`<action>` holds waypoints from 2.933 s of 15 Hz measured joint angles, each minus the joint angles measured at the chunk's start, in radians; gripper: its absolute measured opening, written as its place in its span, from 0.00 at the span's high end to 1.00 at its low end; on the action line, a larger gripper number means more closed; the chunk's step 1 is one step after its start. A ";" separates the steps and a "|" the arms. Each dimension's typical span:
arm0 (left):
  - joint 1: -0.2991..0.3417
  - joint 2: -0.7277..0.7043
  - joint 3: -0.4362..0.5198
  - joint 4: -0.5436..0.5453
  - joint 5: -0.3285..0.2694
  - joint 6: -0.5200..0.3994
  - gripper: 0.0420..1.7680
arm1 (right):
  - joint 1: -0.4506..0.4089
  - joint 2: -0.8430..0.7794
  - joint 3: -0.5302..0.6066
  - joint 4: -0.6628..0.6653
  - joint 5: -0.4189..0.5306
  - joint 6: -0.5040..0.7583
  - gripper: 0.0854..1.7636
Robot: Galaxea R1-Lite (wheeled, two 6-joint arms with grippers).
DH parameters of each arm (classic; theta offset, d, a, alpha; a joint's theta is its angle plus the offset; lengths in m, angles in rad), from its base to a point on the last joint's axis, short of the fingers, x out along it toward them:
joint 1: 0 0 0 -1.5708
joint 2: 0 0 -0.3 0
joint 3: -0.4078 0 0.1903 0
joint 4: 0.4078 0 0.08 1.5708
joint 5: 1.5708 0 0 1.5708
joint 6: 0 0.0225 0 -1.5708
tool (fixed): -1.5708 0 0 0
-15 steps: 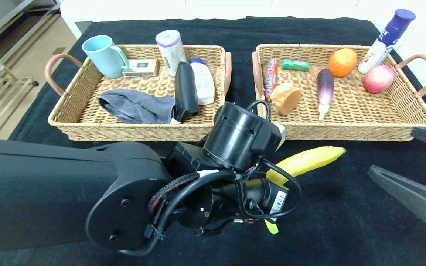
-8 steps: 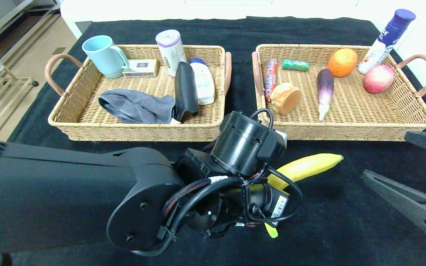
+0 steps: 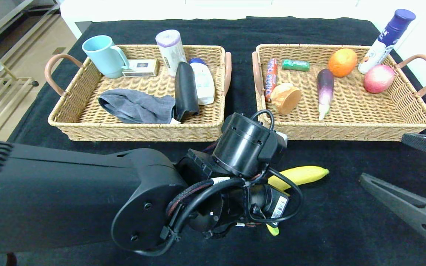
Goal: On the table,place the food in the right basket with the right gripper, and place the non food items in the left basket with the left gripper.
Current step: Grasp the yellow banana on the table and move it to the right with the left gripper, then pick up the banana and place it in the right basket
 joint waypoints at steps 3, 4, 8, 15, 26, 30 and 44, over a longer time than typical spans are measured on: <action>0.001 -0.010 0.002 0.000 0.012 0.002 0.26 | 0.001 -0.006 -0.001 0.000 0.009 0.000 0.03; 0.001 -0.021 0.005 0.003 0.012 0.007 0.24 | 0.001 -0.014 -0.006 0.003 0.016 0.002 0.03; 0.004 -0.111 0.049 0.013 0.008 0.074 0.16 | 0.001 -0.029 -0.019 0.005 0.015 0.011 0.03; 0.117 -0.392 0.321 -0.050 -0.147 0.203 0.08 | -0.001 0.015 -0.030 0.010 0.005 0.079 0.03; 0.373 -0.741 0.730 -0.322 -0.388 0.282 0.04 | 0.040 0.116 -0.109 0.097 -0.060 0.258 0.03; 0.371 -0.761 0.773 -0.324 -0.421 0.307 0.04 | 0.044 0.157 -0.132 0.154 -0.104 0.323 0.03; 0.400 -0.777 0.787 -0.402 -0.418 0.301 0.03 | 0.046 0.440 -0.767 1.042 -0.159 0.877 0.03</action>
